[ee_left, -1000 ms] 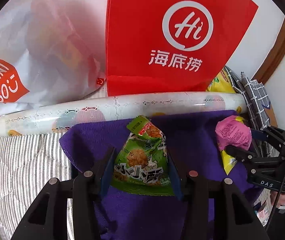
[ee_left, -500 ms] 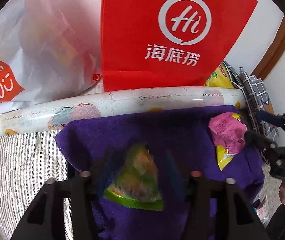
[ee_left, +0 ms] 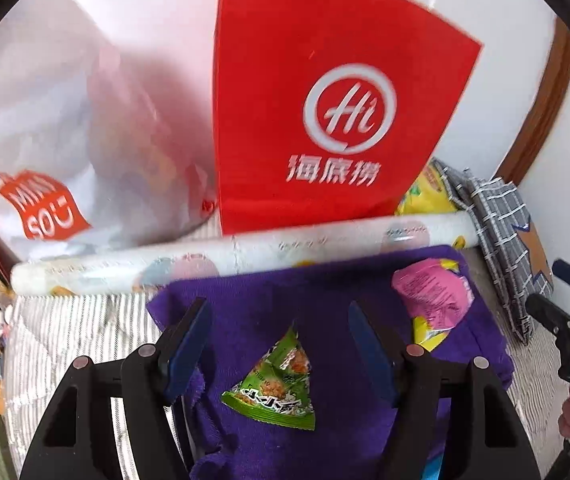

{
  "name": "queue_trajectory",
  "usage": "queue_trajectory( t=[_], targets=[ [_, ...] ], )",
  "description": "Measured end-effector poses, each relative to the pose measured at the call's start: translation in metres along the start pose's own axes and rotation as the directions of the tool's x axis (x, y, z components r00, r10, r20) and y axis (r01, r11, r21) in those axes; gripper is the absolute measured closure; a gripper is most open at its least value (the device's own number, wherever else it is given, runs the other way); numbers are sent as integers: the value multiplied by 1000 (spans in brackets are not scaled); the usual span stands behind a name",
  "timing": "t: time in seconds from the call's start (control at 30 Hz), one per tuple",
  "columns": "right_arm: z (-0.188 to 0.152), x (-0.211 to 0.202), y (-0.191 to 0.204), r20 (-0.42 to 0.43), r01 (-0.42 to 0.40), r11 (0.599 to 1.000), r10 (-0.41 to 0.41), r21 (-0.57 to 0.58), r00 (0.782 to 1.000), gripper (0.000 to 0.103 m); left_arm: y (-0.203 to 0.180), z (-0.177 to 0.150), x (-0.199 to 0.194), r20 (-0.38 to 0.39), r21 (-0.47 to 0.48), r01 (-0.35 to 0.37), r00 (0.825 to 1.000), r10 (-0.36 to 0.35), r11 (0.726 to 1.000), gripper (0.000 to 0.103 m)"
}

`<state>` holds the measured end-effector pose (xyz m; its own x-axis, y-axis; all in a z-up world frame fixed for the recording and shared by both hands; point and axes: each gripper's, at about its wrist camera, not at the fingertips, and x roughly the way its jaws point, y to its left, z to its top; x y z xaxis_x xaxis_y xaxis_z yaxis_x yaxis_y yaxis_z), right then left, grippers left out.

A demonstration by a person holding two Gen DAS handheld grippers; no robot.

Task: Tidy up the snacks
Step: 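Grasp the white wrapped snack with the right gripper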

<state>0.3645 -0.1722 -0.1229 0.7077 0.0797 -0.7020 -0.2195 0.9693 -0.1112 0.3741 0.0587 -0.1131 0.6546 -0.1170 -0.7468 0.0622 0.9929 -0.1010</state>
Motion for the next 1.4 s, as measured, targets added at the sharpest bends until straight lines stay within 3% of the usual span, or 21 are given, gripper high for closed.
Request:
queue_trajectory(
  t=[0.1, 0.2, 0.33, 0.43, 0.57, 0.67, 0.9, 1.13, 1.2, 1.27, 1.4],
  targets=[
    [-18, -20, -10, 14, -24, 999, 23, 37, 1000, 19, -8, 2, -16, 37, 27, 14, 999, -15, 1000, 34],
    [-41, -30, -24, -61, -55, 992, 62, 112, 996, 19, -15, 3, -33, 66, 46, 11, 998, -14, 999, 34],
    [-76, -38, -28, -97, -63, 987, 78, 145, 992, 32, -23, 0, -50, 83, 60, 12, 996, -17, 998, 34],
    [-103, -40, -26, -121, -130, 977, 152, 170, 981, 37, -21, -11, -56, 67, 47, 26, 997, -30, 999, 34],
    [-130, -35, -20, -143, -162, 966, 193, 200, 971, 40, -13, -31, -67, 36, 42, 16, 999, -17, 999, 34],
    [-142, -29, -17, -136, -205, 952, 240, 227, 961, 47, -5, -52, -80, 23, 27, 9, 1000, -9, 1000, 34],
    [-156, -44, -9, -82, -265, 934, 292, 241, 953, 81, 9, -95, -102, -3, -15, -14, 1000, 14, 1000, 34],
    [-172, -90, 0, -46, -282, 939, 297, 198, 954, 86, 8, -122, -120, -11, -32, -3, 1000, 2, 999, 34],
    [-179, -98, 0, -50, -305, 929, 322, 210, 945, 100, 7, -130, -124, -14, -36, 2, 1000, -3, 999, 34],
    [-189, -103, 2, -65, -343, 912, 365, 224, 929, 100, 5, -135, -126, -19, -42, 9, 1000, -9, 999, 34],
    [-207, -98, 7, -99, -294, 929, 322, 223, 942, 99, 3, -145, -127, -27, -45, 15, 1000, -16, 999, 34]
  ],
)
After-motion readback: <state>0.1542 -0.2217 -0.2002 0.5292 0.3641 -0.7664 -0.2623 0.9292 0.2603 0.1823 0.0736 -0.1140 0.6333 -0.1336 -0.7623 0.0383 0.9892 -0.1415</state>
